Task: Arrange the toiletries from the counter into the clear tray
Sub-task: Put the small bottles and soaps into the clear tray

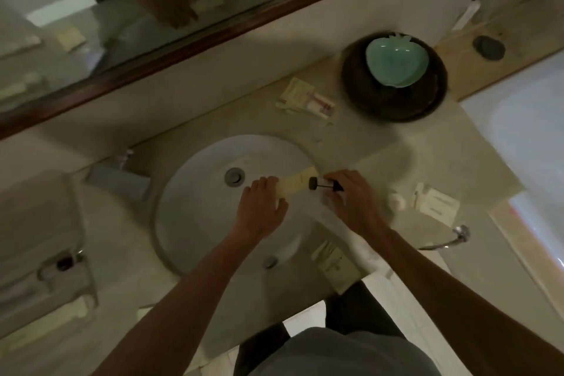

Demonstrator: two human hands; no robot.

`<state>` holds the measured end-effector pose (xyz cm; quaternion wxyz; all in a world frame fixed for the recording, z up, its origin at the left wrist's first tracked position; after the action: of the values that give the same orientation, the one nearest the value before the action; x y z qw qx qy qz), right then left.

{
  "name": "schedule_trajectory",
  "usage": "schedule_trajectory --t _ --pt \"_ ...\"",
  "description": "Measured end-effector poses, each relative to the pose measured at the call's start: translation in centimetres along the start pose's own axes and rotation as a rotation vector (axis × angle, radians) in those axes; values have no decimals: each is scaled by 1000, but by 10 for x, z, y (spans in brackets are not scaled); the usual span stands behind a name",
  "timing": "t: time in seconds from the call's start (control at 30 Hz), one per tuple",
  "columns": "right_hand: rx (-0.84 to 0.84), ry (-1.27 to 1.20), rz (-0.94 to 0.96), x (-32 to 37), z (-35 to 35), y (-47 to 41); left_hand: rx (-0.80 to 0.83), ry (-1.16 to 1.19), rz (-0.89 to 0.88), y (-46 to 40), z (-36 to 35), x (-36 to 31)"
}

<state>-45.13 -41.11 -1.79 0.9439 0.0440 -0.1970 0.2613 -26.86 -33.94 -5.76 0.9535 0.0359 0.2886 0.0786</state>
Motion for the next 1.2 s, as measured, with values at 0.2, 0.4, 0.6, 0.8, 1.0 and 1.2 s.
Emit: schedule_trajectory --t 0.2,0.4,0.6,0.8,1.0,1.2 --pt "51 -98 229 224 -73 24 -102 -46 177 151 93 144" --pt "156 -130 337 389 -148 52 -201 -77 321 290 180 274" --pt "308 -24 445 494 -205 54 -210 -66 451 371 225 385" --pt "301 108 535 546 -247 38 -100 -93 398 383 227 434" --pt "265 271 604 556 -264 36 -61 -83 344 391 236 444" --pt "249 253 656 563 -275 44 -29 -57 319 385 216 440"
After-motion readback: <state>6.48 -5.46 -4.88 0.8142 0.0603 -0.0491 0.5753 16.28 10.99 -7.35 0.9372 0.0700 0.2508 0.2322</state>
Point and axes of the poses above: each hand's wrist, its own y-axis away from the middle knuckle, its own z-axis out of the back of the hand, x = y × z, the point moved 10 cm from there along -y, towards the middle knuckle, and after that the axes turned 15 degrees about y, right-handed, at the moved point
